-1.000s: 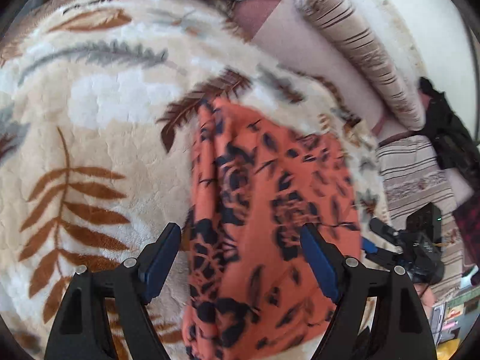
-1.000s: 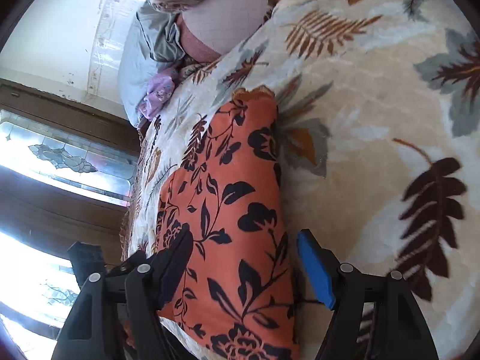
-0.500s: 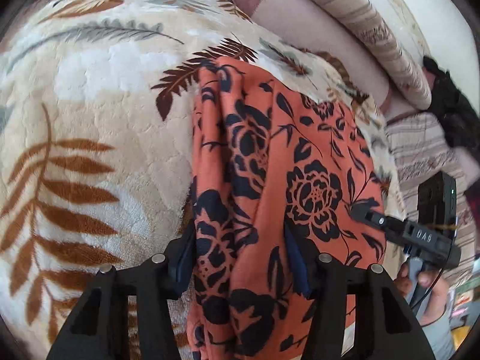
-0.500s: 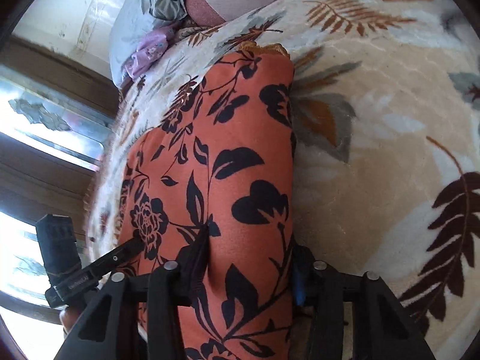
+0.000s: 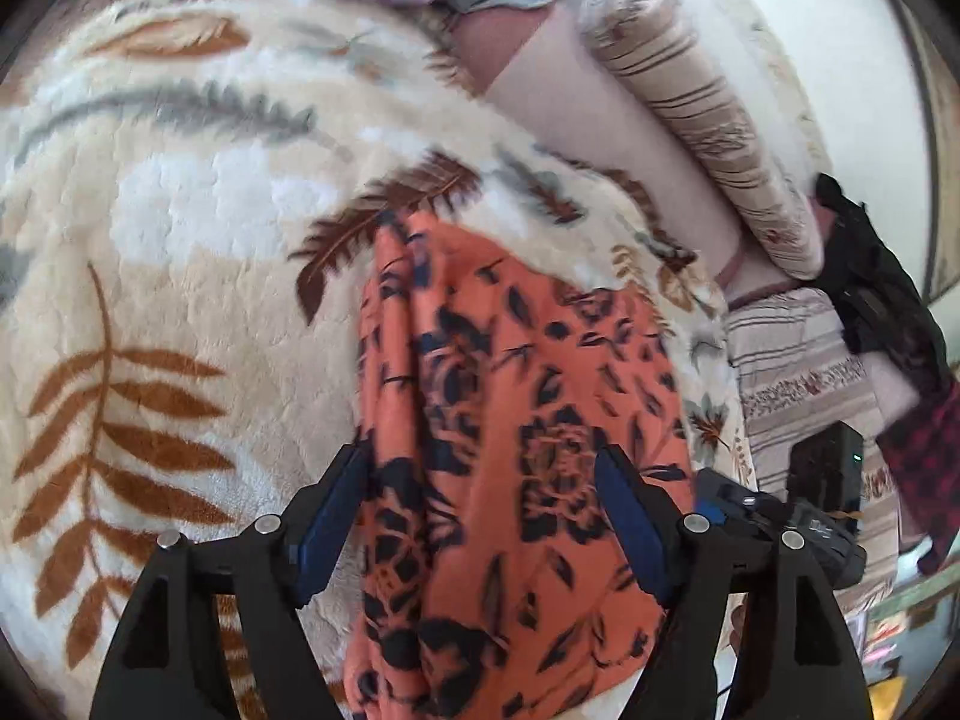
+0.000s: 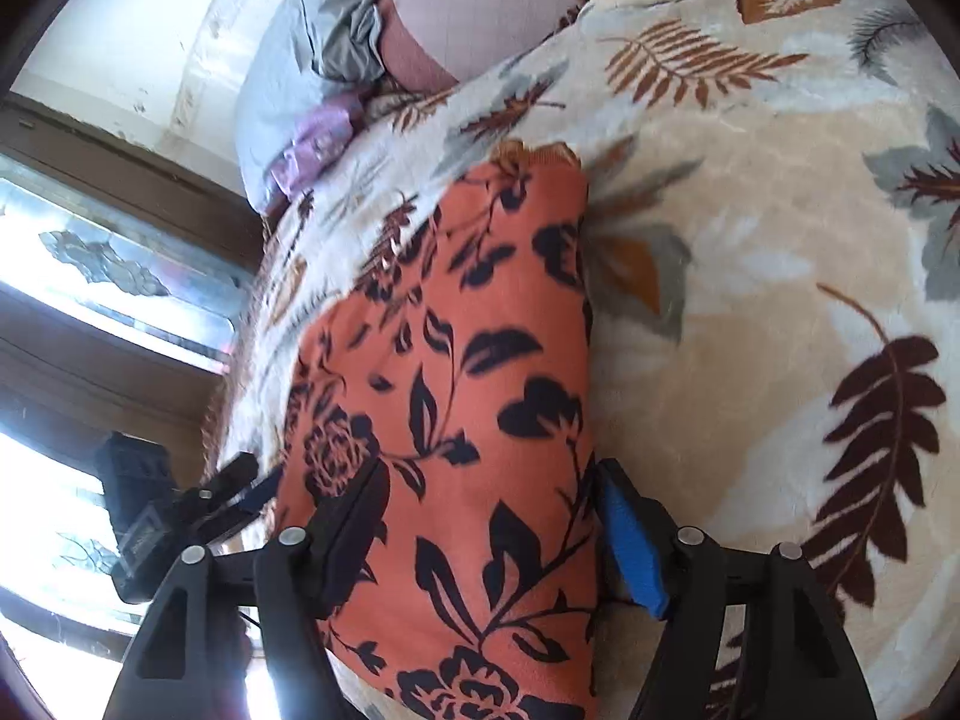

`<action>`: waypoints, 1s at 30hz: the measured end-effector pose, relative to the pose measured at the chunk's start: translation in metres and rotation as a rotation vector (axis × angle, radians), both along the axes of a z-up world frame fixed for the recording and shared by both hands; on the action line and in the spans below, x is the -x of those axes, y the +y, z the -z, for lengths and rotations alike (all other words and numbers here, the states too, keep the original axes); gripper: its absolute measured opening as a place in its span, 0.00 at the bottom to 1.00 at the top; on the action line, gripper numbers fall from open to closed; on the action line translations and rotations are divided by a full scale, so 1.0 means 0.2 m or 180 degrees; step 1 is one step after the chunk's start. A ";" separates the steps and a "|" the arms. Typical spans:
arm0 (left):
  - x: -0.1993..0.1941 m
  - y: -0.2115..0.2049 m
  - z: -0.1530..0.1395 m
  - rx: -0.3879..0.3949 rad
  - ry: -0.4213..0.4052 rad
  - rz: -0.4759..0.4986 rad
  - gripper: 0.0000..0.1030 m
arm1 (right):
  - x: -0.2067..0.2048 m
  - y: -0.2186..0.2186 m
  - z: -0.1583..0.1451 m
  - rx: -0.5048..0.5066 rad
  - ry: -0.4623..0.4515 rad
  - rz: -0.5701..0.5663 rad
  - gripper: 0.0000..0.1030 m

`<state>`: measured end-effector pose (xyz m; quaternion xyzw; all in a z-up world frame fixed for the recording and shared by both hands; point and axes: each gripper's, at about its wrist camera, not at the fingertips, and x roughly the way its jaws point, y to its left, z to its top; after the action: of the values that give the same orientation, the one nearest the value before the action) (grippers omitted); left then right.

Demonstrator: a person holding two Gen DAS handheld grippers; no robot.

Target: Fold small clothes

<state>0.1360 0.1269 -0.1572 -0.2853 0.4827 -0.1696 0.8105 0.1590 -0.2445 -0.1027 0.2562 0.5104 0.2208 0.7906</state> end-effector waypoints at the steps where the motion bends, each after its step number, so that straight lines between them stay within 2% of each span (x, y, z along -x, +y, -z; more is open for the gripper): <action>1: -0.03 0.00 0.07 0.0000 0.0176 0.0041 0.64 | -0.02 0.01 0.02 -0.0030 0.0045 0.0007 0.73; 2: -0.03 -0.01 0.12 -0.0038 0.0246 0.0086 0.57 | -0.05 0.02 0.05 -0.0069 0.0116 -0.0010 0.73; 3: -0.02 -0.01 0.12 -0.0057 0.0135 0.0115 0.54 | -0.07 0.04 0.09 -0.0125 0.0210 -0.0081 0.72; 4: -0.02 -0.02 0.11 -0.0062 0.0122 0.0155 0.45 | -0.08 0.07 0.13 -0.0109 0.0263 -0.0172 0.56; 5: -0.01 -0.02 0.09 -0.0064 0.0145 0.0182 0.41 | -0.09 0.12 0.15 0.0089 0.0254 -0.0245 0.47; 6: 0.00 -0.02 0.07 -0.0113 0.0128 0.0199 0.36 | -0.08 0.15 0.13 0.0211 0.0160 -0.0256 0.46; 7: 0.00 -0.03 0.04 -0.0212 0.0079 0.0230 0.32 | -0.06 0.17 0.10 0.0307 0.0103 -0.0269 0.41; 8: 0.01 -0.05 0.00 -0.0314 0.0019 0.0264 0.30 | -0.05 0.20 0.05 0.0424 0.0004 -0.0300 0.36; 10: 0.03 -0.08 -0.09 -0.0442 -0.0146 0.0332 0.29 | -0.02 0.21 -0.08 0.0519 -0.0226 -0.0349 0.33; 14: 0.00 -0.16 -0.32 -0.0321 -0.0516 0.0520 0.29 | 0.02 0.06 -0.38 0.0550 -0.0617 -0.0196 0.33; 18: -0.06 -0.30 -0.40 -0.0376 -0.0640 0.0718 0.29 | -0.03 -0.15 -0.49 0.0485 -0.0687 0.0050 0.33; 21: -0.09 -0.42 -0.38 -0.0435 -0.0588 0.0782 0.29 | -0.05 -0.29 -0.45 0.0435 -0.0612 0.0194 0.33; 26: -0.10 -0.48 -0.29 -0.0526 -0.0483 0.0829 0.30 | -0.09 -0.46 -0.33 0.0320 -0.0488 0.0243 0.33; 28: -0.12 -0.49 -0.22 -0.0576 -0.0338 0.0841 0.38 | -0.09 -0.52 -0.26 0.0271 -0.0394 0.0288 0.35; 30: -0.14 -0.49 -0.11 -0.0846 -0.0035 0.0782 0.47 | -0.11 -0.59 -0.14 0.0254 -0.0168 0.0436 0.42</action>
<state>0.1632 0.0290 -0.1348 -0.1137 0.5276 -0.2036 0.8169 0.1811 -0.3630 -0.0743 0.2530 0.4791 0.1524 0.8266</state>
